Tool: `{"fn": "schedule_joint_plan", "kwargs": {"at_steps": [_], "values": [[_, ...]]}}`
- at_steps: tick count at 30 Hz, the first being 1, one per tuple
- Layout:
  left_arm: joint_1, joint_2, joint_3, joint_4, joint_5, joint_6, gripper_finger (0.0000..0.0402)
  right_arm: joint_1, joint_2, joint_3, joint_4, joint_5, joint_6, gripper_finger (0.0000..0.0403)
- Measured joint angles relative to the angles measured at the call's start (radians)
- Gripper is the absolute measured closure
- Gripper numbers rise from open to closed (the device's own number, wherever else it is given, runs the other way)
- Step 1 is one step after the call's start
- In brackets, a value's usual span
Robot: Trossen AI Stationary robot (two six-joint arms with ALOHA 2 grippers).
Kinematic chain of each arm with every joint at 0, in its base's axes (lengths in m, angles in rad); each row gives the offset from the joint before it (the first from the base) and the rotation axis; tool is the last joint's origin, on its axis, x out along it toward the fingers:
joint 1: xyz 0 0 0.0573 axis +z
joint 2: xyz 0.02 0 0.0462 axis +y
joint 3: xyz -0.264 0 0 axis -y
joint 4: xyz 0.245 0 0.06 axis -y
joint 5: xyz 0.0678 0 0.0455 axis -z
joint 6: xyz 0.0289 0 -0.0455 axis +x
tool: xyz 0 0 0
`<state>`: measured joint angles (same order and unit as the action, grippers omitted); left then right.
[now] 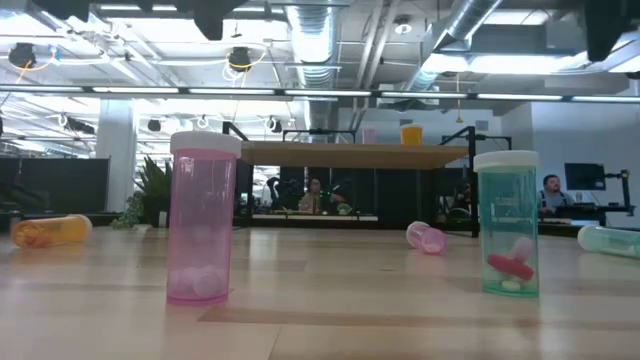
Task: Pick and place medicine bottles onto shelf by color
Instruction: Put the large orange pill bottle on the shelf aligned with the other large orange pill bottle
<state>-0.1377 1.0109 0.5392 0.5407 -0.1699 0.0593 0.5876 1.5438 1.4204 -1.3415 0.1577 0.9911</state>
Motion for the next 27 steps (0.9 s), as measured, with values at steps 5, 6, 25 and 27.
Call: {"fn": "schedule_joint_plan", "kwargs": {"at_steps": [5,6,25,27], "values": [[0.025,0.000,0.001,0.062,-0.001,0.068,0.0272,0.001,0.000,0.000,-0.044,0.012,0.008,0.0072],[0.033,0.000,0.001,0.075,-0.002,0.076,0.0272,-0.003,0.000,0.000,-0.068,0.019,0.018,0.0072],[0.129,0.001,0.001,0.001,-0.129,0.117,0.0272,-0.361,-0.010,0.000,-0.019,-0.024,-0.230,0.0072],[0.129,0.001,0.001,-0.003,-0.130,0.116,0.0272,-0.388,-0.010,0.000,-0.021,-0.025,-0.243,0.0072]]}}
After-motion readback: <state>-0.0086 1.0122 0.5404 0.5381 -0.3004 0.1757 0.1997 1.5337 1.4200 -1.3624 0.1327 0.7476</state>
